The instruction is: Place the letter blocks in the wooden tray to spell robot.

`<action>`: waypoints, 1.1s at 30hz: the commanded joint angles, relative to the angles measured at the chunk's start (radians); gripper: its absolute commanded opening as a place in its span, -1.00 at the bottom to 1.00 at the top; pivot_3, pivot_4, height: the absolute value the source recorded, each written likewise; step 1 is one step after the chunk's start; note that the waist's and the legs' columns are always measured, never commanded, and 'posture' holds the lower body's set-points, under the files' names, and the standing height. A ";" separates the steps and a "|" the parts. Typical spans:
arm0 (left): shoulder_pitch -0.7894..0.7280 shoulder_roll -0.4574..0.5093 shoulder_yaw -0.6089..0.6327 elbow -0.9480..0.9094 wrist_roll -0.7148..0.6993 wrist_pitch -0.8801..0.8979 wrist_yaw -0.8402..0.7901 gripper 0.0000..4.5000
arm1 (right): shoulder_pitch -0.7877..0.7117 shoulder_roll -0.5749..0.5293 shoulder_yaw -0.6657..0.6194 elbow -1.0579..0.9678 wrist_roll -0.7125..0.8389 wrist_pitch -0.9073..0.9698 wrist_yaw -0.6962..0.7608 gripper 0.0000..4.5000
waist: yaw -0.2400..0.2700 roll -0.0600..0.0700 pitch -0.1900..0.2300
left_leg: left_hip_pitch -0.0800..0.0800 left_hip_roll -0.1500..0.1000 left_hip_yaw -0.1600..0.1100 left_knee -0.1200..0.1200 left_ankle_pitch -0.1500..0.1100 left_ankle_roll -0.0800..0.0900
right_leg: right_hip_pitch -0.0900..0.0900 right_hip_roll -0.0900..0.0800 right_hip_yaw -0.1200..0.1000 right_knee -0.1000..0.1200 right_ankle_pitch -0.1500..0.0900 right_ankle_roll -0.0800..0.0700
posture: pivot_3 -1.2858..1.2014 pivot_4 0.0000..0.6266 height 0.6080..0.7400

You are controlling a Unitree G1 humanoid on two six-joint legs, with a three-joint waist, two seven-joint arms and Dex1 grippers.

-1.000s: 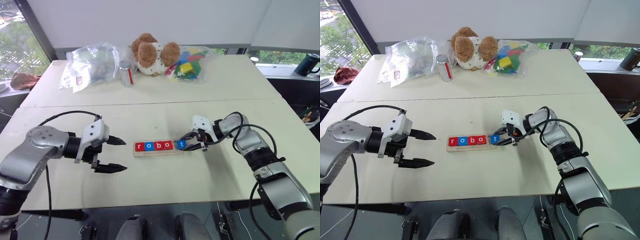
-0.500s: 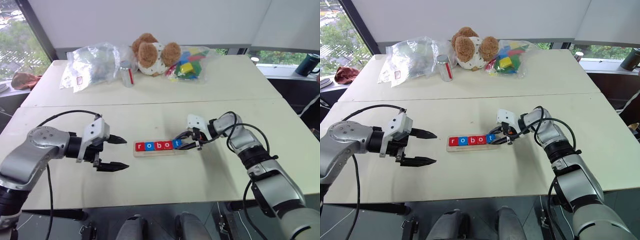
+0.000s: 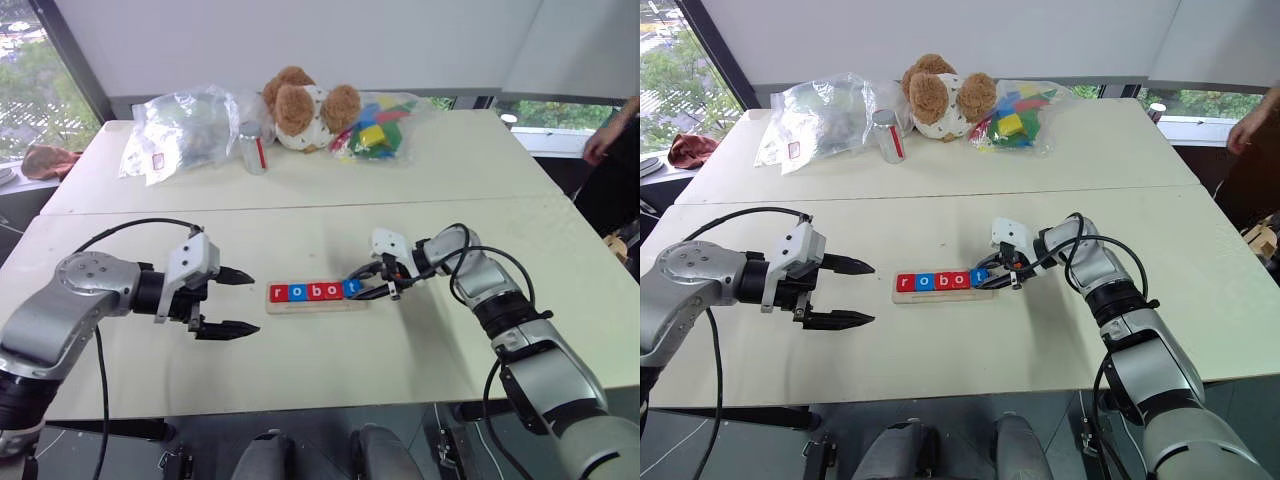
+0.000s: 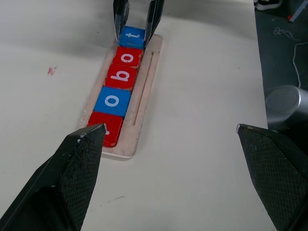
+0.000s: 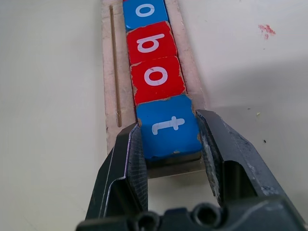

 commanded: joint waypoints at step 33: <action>-0.078 -0.019 0.013 0.062 0.008 -0.026 -0.012 1.00 | 0.215 -0.116 -0.188 -0.414 0.015 0.131 -0.355 0.78 | 0.001 0.000 0.000 | 0.000 0.000 0.000 0.000 0.000 0.000 | 0.000 0.000 0.000 0.000 0.000 0.000 | 0.03 -0.52 1.00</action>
